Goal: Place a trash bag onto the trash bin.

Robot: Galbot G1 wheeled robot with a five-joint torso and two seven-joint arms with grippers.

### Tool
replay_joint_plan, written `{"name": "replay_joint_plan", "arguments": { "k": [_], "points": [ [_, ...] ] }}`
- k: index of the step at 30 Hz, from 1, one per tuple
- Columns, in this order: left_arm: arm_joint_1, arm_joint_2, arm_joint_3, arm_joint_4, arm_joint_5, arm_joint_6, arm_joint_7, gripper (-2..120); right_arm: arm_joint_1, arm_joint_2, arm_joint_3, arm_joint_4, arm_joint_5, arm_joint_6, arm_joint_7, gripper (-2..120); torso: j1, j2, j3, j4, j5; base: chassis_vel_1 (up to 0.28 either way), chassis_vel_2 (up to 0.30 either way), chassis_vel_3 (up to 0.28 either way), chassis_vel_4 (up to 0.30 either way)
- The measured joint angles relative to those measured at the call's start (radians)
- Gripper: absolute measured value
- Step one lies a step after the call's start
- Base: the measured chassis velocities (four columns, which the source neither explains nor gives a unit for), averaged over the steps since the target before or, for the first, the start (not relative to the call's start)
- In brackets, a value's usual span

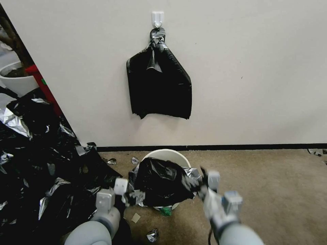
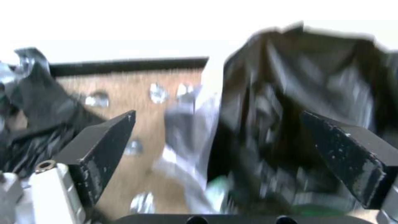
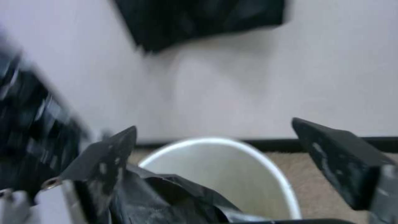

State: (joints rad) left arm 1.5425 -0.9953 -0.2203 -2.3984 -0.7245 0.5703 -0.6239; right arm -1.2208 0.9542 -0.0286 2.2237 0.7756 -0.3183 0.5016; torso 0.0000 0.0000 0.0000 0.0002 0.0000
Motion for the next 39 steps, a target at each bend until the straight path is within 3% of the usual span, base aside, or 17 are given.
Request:
{"name": "replay_joint_plan", "arguments": {
  "k": [1, 3, 4, 6, 10, 12, 17, 20, 21, 26, 28, 37, 39],
  "points": [
    [-0.008, -0.017, -0.010, -0.004, 0.002, -0.006, 0.008, 100, 0.078, -0.005, 0.012, -0.052, 0.063, -0.138, -0.058, 99, 0.000, 0.000, 0.000, -0.0001, -0.0001, 0.000, 0.000, 0.000, 0.000],
    [-0.007, -0.038, -0.028, -0.017, 0.010, -0.009, 0.025, 100, 0.199, -0.005, 0.001, -0.160, 0.123, -0.277, -0.112, 100, 0.000, 0.000, 0.000, -0.0001, 0.0000, 0.000, 0.000, 0.000, 0.000],
    [-0.007, -0.038, -0.028, -0.017, 0.010, -0.009, 0.025, 100, 0.199, -0.005, 0.001, -0.160, 0.123, -0.277, -0.112, 100, 0.000, 0.000, 0.000, -0.0001, 0.0000, 0.000, 0.000, 0.000, 0.000],
    [0.013, -0.059, -0.050, -0.042, 0.028, -0.003, 0.043, 100, 0.318, 0.010, -0.030, -0.292, 0.141, -0.374, -0.172, 100, 0.000, 0.000, 0.000, 0.0000, 0.0003, 0.000, 0.000, 0.000, 0.000],
    [0.033, -0.086, -0.072, -0.058, 0.066, 0.007, 0.061, 100, 0.386, 0.023, -0.057, -0.385, 0.115, -0.398, -0.250, 100, 0.000, 0.000, 0.000, 0.0002, 0.0001, 0.000, 0.000, 0.000, 0.000],
    [0.045, -0.116, -0.087, -0.066, 0.084, 0.007, 0.064, 100, 0.424, 0.034, -0.075, -0.467, 0.037, -0.402, -0.373, 100, 0.000, 0.000, 0.000, -0.0001, 0.0001, 0.000, 0.000, 0.000, 0.000],
    [0.048, -0.139, -0.088, -0.066, 0.086, -0.003, 0.064, 100, 0.454, 0.046, -0.081, -0.552, -0.040, -0.400, -0.471, 100, 0.000, 0.000, 0.000, -0.0002, 0.0000, 0.000, 0.000, 0.000, 0.000],
    [0.042, -0.146, -0.080, -0.062, 0.086, -0.004, 0.064, 100, 0.465, 0.053, -0.082, -0.586, -0.080, -0.399, -0.518, 93, 0.000, 0.000, 0.000, -0.0003, 0.0000, 0.000, 0.000, 0.000, 0.000],
    [0.036, -0.151, -0.072, -0.060, 0.086, -0.004, 0.063, 100, 0.472, 0.060, -0.082, -0.606, -0.105, -0.397, -0.544, 86, 0.000, 0.000, 0.000, -0.0003, 0.0000, 0.000, 0.000, 0.000, 0.000],
    [0.029, -0.162, -0.060, -0.057, 0.086, -0.004, 0.062, 100, 0.478, 0.064, -0.086, -0.617, -0.123, -0.395, -0.560, 74, 0.000, 0.000, 0.000, -0.0003, 0.0000, 0.000, 0.000, 0.000, 0.000],
    [0.030, -0.165, -0.058, -0.057, 0.086, -0.004, 0.061, 100, 0.479, 0.062, -0.091, -0.616, -0.135, -0.394, -0.571, 61, 0.000, 0.000, 0.000, -0.0003, 0.0000, 0.000, 0.000, 0.000, 0.000],
    [0.039, -0.169, -0.068, -0.061, 0.083, -0.011, 0.056, 100, 0.475, 0.065, -0.100, -0.608, -0.153, -0.392, -0.555, 34, 0.000, 0.000, 0.000, -0.0002, 0.0000, 0.000, 0.000, 0.000, 0.000],
    [0.039, -0.175, -0.075, -0.063, 0.081, -0.016, 0.054, 100, 0.464, 0.062, -0.122, -0.581, -0.088, -0.391, -0.446, 22, 0.000, 0.000, 0.000, -0.0002, 0.0000, 0.000, 0.000, 0.000, 0.000]
  ]
}}
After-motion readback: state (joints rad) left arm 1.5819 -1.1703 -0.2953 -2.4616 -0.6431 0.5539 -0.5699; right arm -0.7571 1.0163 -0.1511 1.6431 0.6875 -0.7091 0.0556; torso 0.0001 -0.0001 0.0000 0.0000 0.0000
